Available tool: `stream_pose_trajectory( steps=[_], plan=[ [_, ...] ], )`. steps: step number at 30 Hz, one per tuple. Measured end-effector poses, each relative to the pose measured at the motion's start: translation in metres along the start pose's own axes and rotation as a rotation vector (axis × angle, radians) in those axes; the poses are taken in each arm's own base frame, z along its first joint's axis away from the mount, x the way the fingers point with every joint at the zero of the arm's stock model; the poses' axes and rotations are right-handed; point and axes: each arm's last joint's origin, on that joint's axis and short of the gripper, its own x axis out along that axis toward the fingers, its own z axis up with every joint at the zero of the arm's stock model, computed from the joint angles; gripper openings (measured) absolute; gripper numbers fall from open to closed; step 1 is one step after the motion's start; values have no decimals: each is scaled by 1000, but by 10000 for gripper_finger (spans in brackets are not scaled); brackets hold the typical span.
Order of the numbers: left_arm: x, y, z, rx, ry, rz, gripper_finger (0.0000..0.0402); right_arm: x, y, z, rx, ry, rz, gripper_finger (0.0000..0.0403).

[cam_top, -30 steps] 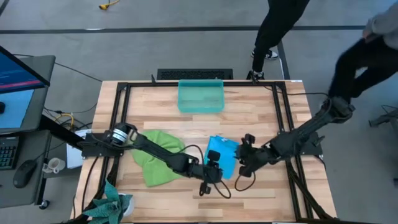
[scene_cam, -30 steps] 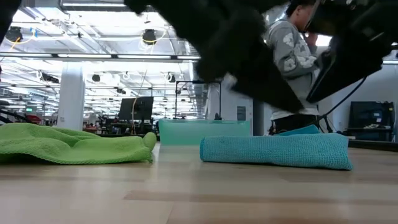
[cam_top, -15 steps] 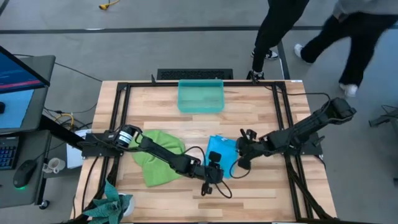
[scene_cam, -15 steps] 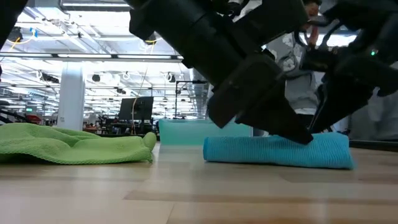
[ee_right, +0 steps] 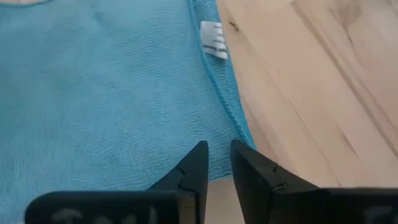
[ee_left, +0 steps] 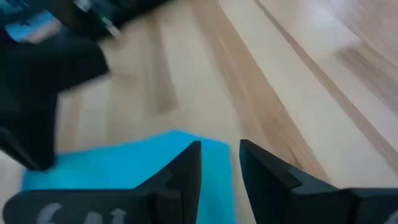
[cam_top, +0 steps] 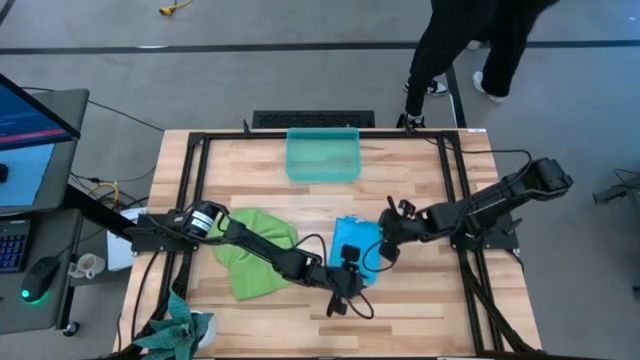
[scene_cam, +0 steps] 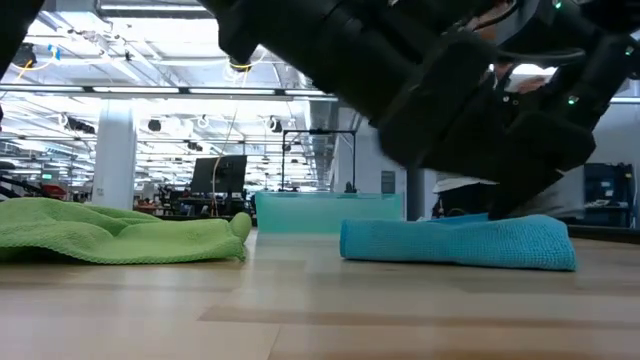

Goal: Roll microfiber towels into tight, uniform cylinder then place into a basket
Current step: Roll the blue microfiber cloth

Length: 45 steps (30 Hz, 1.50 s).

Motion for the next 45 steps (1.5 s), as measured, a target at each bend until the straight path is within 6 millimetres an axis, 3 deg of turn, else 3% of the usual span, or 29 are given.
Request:
stream_pose_trajectory(
  steps=[5,10,14,20,26,29,45],
  plan=[
    [2,10,5,-55,-62,38,103,0,-1,0,15,4,4,91],
    [8,33,3,-152,-89,75,103,0,-1,1,34,3,4,91],
    [12,45,0,-200,-107,-3,103,0,-1,0,33,4,4,91],
    [16,34,-3,-173,-124,-38,103,0,-1,0,34,4,4,91],
    [36,22,-32,-144,-30,4,103,0,-1,-1,45,16,0,91],
    [40,21,-37,-142,-17,12,103,0,-1,-1,42,26,3,91],
    [40,17,-37,-153,-28,-113,103,3,-9,2,129,35,-23,91]
  ],
)
